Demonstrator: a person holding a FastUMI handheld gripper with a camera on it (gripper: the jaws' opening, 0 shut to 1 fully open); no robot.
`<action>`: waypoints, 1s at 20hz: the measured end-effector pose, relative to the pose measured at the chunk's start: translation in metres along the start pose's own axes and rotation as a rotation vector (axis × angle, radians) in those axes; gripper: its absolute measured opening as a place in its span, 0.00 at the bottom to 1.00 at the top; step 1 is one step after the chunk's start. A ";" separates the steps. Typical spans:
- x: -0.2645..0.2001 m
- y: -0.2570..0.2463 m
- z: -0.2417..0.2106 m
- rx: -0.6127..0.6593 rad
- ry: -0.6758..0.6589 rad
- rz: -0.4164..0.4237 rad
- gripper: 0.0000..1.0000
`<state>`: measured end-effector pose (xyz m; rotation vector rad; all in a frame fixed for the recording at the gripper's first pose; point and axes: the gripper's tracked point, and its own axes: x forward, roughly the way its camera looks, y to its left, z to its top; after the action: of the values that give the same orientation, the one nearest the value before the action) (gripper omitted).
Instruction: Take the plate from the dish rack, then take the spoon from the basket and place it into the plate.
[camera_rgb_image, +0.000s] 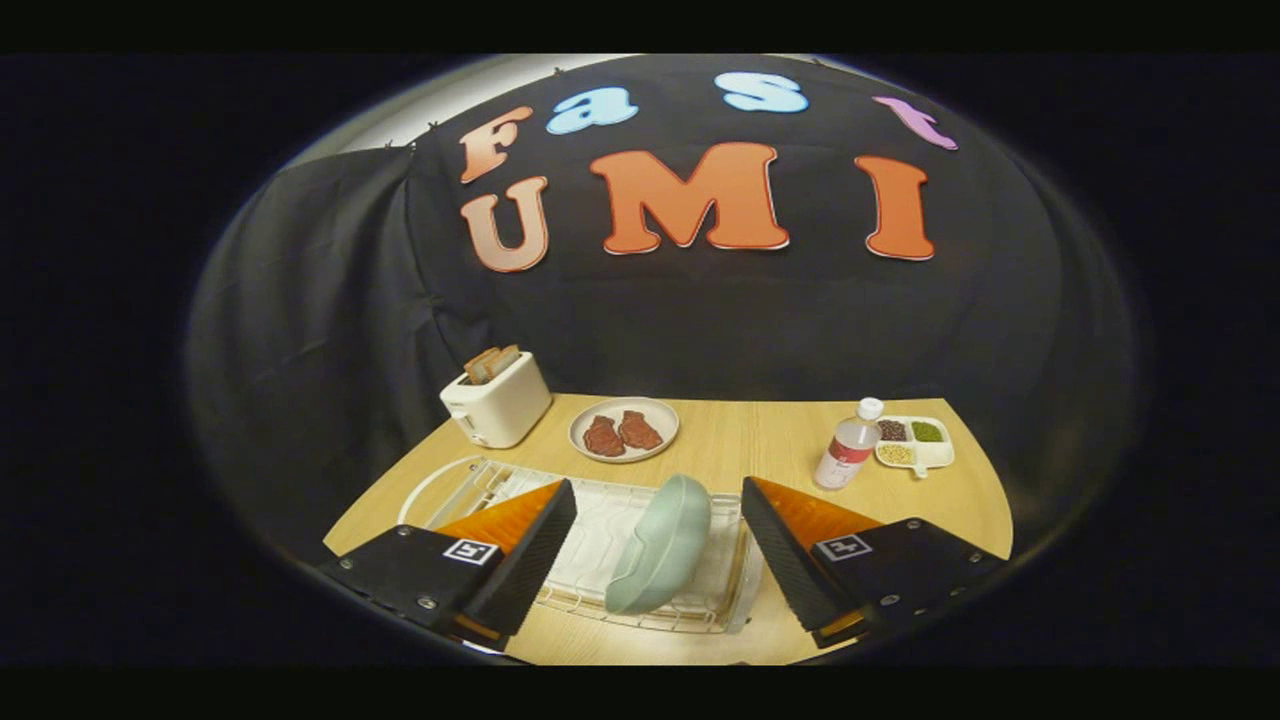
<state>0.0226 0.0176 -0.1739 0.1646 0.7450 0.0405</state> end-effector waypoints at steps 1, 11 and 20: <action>0.006 -0.001 -0.002 -0.001 0.023 -0.003 0.99; 0.051 -0.003 -0.048 0.029 0.356 -0.035 0.87; 0.055 -0.019 -0.097 0.022 0.595 -0.183 0.34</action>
<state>-0.0032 0.0169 -0.2841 0.1037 1.3517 -0.0974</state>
